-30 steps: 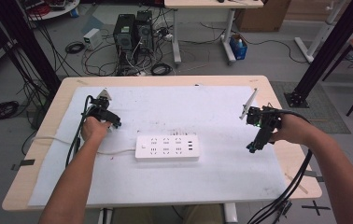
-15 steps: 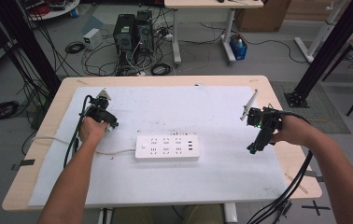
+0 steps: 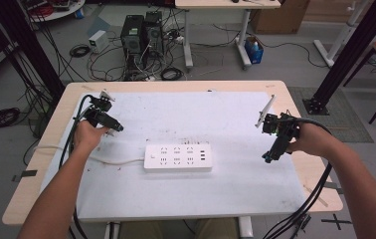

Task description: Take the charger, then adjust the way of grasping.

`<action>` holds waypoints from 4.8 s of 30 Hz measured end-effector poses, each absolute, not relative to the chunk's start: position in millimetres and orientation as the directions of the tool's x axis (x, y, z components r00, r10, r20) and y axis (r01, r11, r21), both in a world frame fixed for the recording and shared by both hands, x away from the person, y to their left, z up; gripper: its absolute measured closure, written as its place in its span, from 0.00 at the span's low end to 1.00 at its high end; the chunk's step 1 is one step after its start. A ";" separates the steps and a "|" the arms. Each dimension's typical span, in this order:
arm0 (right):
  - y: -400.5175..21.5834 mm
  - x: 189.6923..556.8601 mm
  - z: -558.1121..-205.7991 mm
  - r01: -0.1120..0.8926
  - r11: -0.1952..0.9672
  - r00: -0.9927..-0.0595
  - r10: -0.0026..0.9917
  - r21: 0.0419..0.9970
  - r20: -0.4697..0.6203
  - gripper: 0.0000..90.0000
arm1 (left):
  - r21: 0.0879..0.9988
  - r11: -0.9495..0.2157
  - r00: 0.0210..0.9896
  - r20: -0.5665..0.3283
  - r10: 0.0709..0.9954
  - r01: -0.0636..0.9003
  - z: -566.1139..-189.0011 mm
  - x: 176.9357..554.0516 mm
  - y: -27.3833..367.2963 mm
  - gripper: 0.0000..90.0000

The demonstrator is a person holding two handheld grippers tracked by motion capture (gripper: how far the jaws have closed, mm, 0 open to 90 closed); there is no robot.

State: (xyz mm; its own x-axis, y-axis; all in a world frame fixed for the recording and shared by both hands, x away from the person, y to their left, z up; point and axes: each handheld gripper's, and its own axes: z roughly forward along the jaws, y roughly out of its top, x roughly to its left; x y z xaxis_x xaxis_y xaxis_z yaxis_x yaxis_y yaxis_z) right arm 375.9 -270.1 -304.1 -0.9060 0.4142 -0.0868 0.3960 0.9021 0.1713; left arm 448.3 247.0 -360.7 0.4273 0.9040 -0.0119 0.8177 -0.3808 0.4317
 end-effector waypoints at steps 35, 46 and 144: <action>-260.0 348.0 -290.7 0.367 0.911 -0.907 0.395 0.186 -0.145 0.03 | 0.441 -0.747 0.824 0.029 0.566 0.498 -263.4 365.0 200.3 0.47; -257.4 344.5 -288.7 0.376 0.905 -0.902 0.407 0.198 -0.145 0.03 | 0.428 -0.766 0.838 0.038 0.545 0.479 -263.0 360.9 190.7 0.47; -198.4 345.9 -306.4 0.872 0.171 -0.481 0.475 0.459 0.737 0.05 | 0.553 -0.833 0.979 0.160 0.124 0.015 -266.5 329.3 5.0 0.47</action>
State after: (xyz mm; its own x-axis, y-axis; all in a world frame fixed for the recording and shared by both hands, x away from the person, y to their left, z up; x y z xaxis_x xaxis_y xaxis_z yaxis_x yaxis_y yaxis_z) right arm 345.9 -198.4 -306.4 -0.4809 0.4749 0.7370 0.8719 0.1711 0.4587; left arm 329.3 5.0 -266.5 0.9793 0.1242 0.1596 0.0155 -0.8330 0.5531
